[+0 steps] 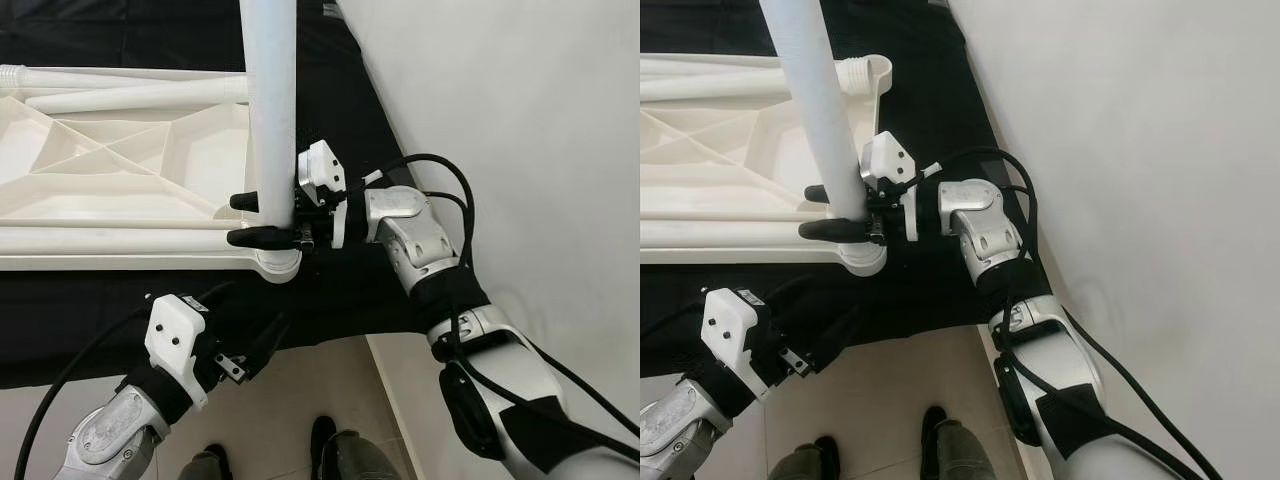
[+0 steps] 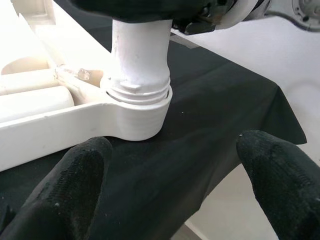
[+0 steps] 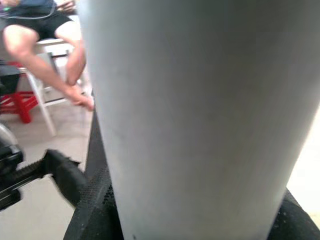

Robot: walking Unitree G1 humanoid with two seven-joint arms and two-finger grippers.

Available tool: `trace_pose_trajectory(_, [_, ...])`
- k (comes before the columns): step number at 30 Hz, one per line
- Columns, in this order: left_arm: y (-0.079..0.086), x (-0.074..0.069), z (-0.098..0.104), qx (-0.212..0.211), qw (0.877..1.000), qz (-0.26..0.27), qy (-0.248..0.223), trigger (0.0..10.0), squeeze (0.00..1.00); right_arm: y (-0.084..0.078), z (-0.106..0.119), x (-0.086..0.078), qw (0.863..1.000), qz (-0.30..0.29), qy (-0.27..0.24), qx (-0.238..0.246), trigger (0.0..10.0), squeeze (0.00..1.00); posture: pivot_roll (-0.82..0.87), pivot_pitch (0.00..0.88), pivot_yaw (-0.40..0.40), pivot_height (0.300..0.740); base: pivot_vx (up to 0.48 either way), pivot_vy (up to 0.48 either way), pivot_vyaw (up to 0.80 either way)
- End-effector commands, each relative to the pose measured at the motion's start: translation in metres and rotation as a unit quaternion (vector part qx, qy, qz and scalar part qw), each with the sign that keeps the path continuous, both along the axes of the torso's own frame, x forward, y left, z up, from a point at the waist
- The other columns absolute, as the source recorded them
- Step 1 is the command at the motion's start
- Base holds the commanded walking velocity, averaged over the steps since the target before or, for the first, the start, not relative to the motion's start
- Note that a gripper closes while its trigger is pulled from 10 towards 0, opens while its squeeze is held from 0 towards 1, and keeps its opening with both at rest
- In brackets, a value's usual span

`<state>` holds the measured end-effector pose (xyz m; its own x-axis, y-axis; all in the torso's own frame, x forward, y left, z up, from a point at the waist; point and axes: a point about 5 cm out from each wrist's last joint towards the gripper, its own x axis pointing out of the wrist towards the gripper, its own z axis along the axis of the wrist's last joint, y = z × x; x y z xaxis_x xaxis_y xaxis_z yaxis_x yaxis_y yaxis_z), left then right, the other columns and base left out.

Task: Building children table

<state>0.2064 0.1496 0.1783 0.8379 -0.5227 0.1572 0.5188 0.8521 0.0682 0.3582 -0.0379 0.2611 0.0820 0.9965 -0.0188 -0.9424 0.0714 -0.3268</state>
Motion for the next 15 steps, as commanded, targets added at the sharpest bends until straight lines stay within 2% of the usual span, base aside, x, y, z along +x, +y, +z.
trace_pose_trajectory(1, [-0.002,-0.004,-0.004,-0.001,1.0,-0.004,0.013,10.0,0.0,-0.005,-0.025,0.006,0.994,-0.103,0.045,0.013,0.0,0.0,0.11,0.322,-0.124,0.74,0.0,0.0,0.0])
trace_pose_trajectory(2, [-0.002,-0.004,-0.004,-0.001,1.0,-0.004,0.013,10.0,0.0,-0.005,-0.025,0.006,0.994,-0.103,0.045,0.013,0.0,0.0,0.11,0.322,-0.124,0.74,0.0,0.0,0.0])
trace_pose_trajectory(3, [-0.002,-0.004,-0.004,0.0,1.0,-0.005,0.012,10.0,0.0,-0.009,-0.035,0.008,0.983,-0.172,0.061,0.02,0.0,0.0,0.12,0.324,-0.128,0.74,0.0,0.0,0.0])
trace_pose_trajectory(4, [-0.002,-0.004,-0.004,0.0,1.0,-0.005,0.012,10.0,0.0,-0.009,-0.035,0.008,0.983,-0.172,0.061,0.02,0.0,0.0,0.12,0.324,-0.128,0.74,0.0,0.0,0.0])
trace_pose_trajectory(5, [-0.001,-0.004,-0.003,-0.001,1.0,-0.005,0.012,10.0,0.0,-0.014,-0.051,0.01,0.951,-0.298,0.076,0.033,0.0,0.0,0.11,0.329,-0.123,0.74,0.0,0.0,0.0])
trace_pose_trajectory(6, [-0.001,-0.004,-0.003,-0.001,1.0,-0.005,0.012,10.0,0.0,-0.014,-0.051,0.01,0.951,-0.298,0.076,0.033,0.0,0.0,0.11,0.329,-0.123,0.74,0.0,0.0,0.0])
trace_pose_trajectory(7, [-0.001,-0.003,-0.002,-0.002,1.0,-0.005,0.011,10.0,0.0,-0.011,-0.084,-0.025,0.903,-0.403,0.134,0.057,0.0,0.0,0.1,0.339,-0.115,0.74,0.0,0.0,0.0])
trace_pose_trajectory(8, [-0.001,-0.003,-0.002,-0.002,1.0,-0.005,0.011,10.0,0.0,-0.011,-0.084,-0.025,0.903,-0.403,0.134,0.057,0.0,0.0,0.1,0.339,-0.115,0.74,0.0,0.0,0.0])
trace_pose_trajectory(9, [-0.001,-0.003,-0.003,-0.002,1.0,-0.005,0.012,10.0,0.0,-0.008,-0.088,-0.039,0.897,-0.414,0.141,0.061,0.0,0.0,0.08,0.331,-0.111,0.74,0.0,0.0,0.0])
trace_pose_trajectory(10, [-0.002,-0.002,-0.004,-0.004,1.0,-0.006,0.013,10.0,0.0,-0.004,-0.088,-0.044,0.902,-0.405,0.14,0.061,0.0,0.0,0.08,0.325,-0.11,0.74,0.0,0.0,0.0])
trace_pose_trajectory(12, [-0.003,-0.002,-0.005,-0.005,1.0,-0.009,0.014,10.0,0.0,-0.001,-0.086,-0.042,0.906,-0.398,0.128,0.057,0.0,0.0,0.08,0.325,-0.112,0.74,0.0,0.0,0.0])
trace_pose_trajectory(15, [-0.007,0.001,-0.004,-0.007,1.0,-0.013,0.01,10.0,0.0,0.004,-0.081,-0.029,0.917,-0.38,0.114,0.049,0.0,0.0,0.09,0.316,-0.119,0.74,0.0,0.0,0.0])
